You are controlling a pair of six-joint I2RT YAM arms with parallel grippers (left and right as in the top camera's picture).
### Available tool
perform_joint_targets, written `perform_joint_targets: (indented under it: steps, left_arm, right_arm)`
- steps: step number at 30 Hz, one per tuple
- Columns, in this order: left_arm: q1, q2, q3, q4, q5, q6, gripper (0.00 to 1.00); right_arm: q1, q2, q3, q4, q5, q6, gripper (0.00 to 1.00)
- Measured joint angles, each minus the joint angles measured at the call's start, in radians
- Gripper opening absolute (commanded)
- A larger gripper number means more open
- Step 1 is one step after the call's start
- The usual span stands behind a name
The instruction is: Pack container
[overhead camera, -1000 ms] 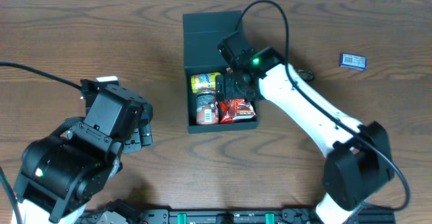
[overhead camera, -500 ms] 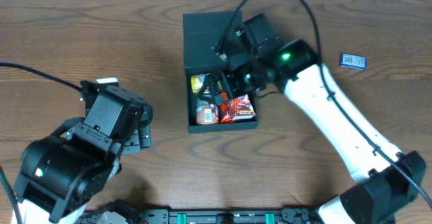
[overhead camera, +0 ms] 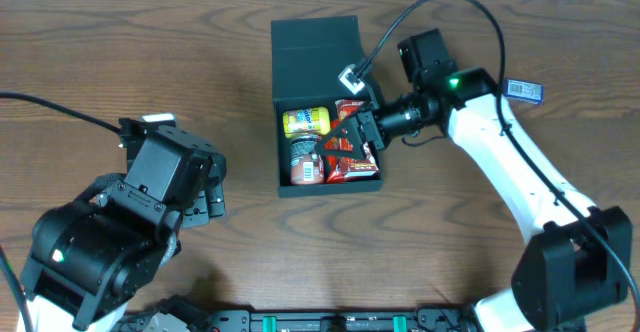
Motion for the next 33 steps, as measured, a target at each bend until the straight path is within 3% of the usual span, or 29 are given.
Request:
perform_joint_targets:
  steps: [12,27,33]
  left_arm:
    - [0.0,0.005,0.0,0.0,0.0,0.0,0.95]
    - [0.0,0.057,0.0,0.011,0.0,-0.004,0.95]
    - [0.0,0.057,0.0,0.011,0.0,-0.004,0.95]
  right_arm:
    - [-0.018,0.0,-0.15,0.323,-0.034,0.016,0.99]
    - [-0.094,0.009,-0.158,0.334,-0.039,0.076,0.99]
    - [-0.094,0.102,-0.161,0.337,-0.048,0.088,0.99]
